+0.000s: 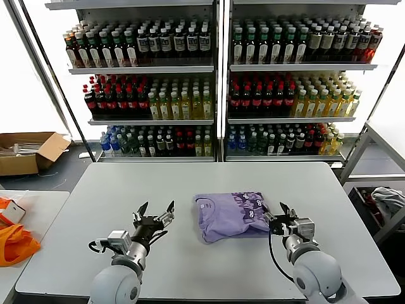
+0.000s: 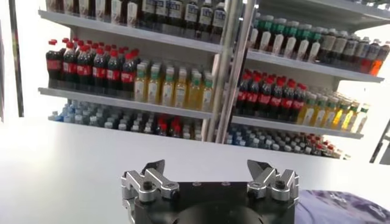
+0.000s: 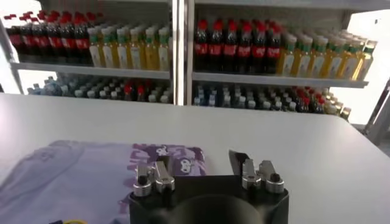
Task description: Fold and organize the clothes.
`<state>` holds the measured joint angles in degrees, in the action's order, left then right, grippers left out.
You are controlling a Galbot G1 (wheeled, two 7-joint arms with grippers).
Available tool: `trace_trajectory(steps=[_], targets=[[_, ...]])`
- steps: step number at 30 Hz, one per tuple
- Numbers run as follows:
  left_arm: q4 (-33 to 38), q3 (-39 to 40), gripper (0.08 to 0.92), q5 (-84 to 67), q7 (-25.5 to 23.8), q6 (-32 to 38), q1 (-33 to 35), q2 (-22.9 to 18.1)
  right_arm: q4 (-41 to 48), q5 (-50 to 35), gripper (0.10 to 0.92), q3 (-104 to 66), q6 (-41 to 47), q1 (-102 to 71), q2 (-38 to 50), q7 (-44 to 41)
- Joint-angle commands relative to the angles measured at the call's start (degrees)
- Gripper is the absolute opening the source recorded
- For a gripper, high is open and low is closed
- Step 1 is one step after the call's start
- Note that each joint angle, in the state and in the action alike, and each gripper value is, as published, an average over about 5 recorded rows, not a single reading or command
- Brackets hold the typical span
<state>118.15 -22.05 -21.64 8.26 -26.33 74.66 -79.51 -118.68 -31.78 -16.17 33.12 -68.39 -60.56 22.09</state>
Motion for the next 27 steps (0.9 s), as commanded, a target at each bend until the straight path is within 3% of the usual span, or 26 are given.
trace_trajectory(steps=[1, 7, 14, 27], targets=[[-0.11, 0.81, 0.822, 0.94, -0.24, 0.69, 1.05, -0.71, -5.26, 6.17, 0.718, 4.73, 0.1, -3.23, -5.23, 6.4], [0.22, 0.49, 0.823, 1.0, -0.12, 0.73, 0.65, -0.35, -2.8, 6.04, 0.818, 6.57, 0.07, -5.23, -8.31, 10.15], [0.36, -0.16, 0.823, 2.06, 0.92, 4.23, 0.42, -0.52, 0.65, 6.29, 0.823, 6.74, 0.0, -3.93, -10.3, 11.39], [0.25, -0.5, 0.823, 2.63, -0.12, 3.98, 2.4, -0.16, 4.44, 4.7, 0.823, 4.96, -0.04, -4.0, -13.88, 13.85]])
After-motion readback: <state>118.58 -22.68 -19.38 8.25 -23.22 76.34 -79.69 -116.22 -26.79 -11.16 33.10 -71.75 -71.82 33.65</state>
